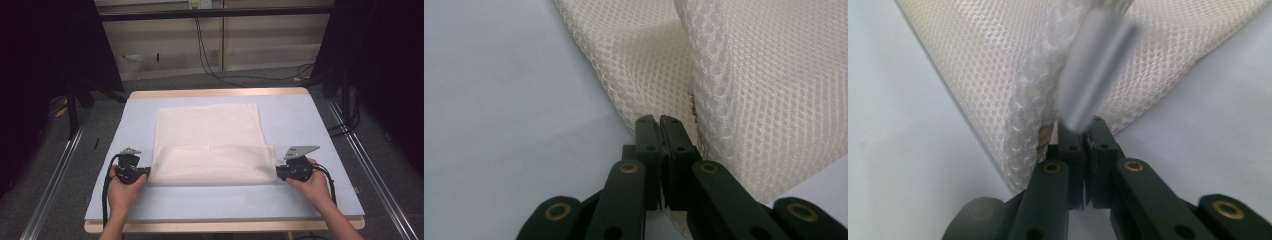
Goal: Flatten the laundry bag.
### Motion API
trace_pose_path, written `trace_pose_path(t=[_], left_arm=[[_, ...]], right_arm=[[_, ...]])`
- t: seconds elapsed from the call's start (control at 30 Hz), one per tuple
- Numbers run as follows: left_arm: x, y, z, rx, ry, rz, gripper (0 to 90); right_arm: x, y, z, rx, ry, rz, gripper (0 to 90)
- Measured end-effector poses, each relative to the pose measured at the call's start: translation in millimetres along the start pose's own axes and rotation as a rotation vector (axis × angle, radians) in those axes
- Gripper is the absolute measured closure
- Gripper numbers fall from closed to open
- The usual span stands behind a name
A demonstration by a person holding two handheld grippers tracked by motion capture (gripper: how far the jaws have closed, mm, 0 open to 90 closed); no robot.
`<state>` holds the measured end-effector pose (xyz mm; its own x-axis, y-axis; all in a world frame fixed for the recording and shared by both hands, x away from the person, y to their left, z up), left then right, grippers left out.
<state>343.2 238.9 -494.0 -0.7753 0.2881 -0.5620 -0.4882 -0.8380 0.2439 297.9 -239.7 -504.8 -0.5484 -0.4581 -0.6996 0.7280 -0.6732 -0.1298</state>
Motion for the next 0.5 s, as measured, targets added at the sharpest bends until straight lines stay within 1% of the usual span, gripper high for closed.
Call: trace_pose_path(t=[0.03,0.07,0.1,0.13,0.2,0.27,0.33,0.37,0.4,0.43,0.47,0.5], left_arm=[[-5.2,-3.2,-3.2,-0.004,0.009,-0.003,87.9],[-9.1,-5.1,-6.6,-0.007,0.021,0.011,87.9],[-12.7,-7.7,-8.6,-0.002,0.017,0.011,87.9],[-15.8,-9.8,-10.5,-0.008,0.020,0.011,87.8],[-19.4,-10.0,-11.6,-0.001,0.029,0.027,86.8],[-20.0,-10.1,-8.1,-0.003,0.030,0.002,84.4],[-20.5,-10.2,-3.9,-0.002,0.051,0.007,81.1],[-21.0,-9.4,-1.0,-0.004,0.074,0.010,79.0],[-21.8,-8.3,3.0,0.003,0.087,0.008,77.4],[-22.8,-5.8,5.7,0.012,0.106,0.018,74.6],[-23.6,-4.1,9.1,0.009,0.116,-0.001,73.5],[-23.9,-1.4,11.7,0.019,0.117,-0.013,73.6]], right_arm=[[-2.3,2.6,-1.7,0.020,0.003,0.001,87.6],[-5.2,6.3,-4.0,0.043,0.010,0.001,87.6],[-7.6,10.1,-5.7,0.067,0.014,0.000,87.7],[-9.8,14.0,-7.9,0.077,0.021,-0.010,87.6],[-11.6,19.6,-10.5,0.075,0.043,-0.039,86.6],[-11.0,22.1,-10.3,0.076,0.054,-0.039,84.4],[-10.6,21.1,-6.8,0.085,0.062,-0.036,80.3],[-10.8,21.0,-4.9,0.085,0.069,-0.030,78.7],[-11.1,20.4,-2.3,0.091,0.084,-0.029,76.4],[-11.4,19.7,1.1,0.093,0.100,-0.029,73.0],[-11.6,18.9,3.7,0.101,0.114,-0.029,72.9],[-11.3,17.9,6.1,0.091,0.125,-0.027,72.9]])
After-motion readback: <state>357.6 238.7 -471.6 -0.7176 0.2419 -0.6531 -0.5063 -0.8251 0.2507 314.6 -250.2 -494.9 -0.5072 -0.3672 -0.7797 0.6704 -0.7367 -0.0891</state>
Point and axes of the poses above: each handheld gripper's, and its own axes: z roughly backward along the jaws, x roughly out of its underside, y roughly to its right, the point moved 3 cm from there along -z, roughly forward along the jaws, and after that the axes turned 3 degrees about -y, right-handed, at the moved point
